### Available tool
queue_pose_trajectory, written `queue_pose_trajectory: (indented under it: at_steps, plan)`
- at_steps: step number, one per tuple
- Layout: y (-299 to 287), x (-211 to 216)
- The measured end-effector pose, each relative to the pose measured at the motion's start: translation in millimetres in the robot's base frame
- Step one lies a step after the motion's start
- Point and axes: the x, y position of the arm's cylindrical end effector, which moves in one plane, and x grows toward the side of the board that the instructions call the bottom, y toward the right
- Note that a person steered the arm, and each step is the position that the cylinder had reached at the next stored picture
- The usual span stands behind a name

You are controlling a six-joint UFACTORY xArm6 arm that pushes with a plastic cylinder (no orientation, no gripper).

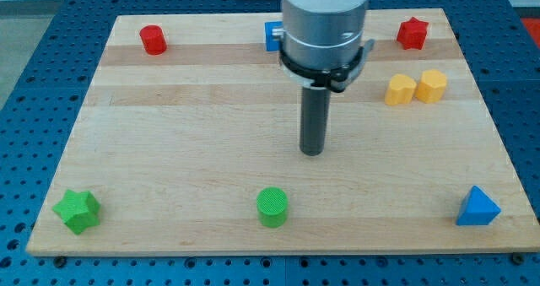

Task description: Move the yellow heart to the left center of the board

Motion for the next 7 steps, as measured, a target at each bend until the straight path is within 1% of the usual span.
queue_pose_trajectory:
  at_steps: [1, 2, 4, 5, 6, 7]
  plan:
    - [2, 0]
    - [43, -2]
    - [88, -2]
    - [123, -2]
    - [126, -2]
    - [159, -4]
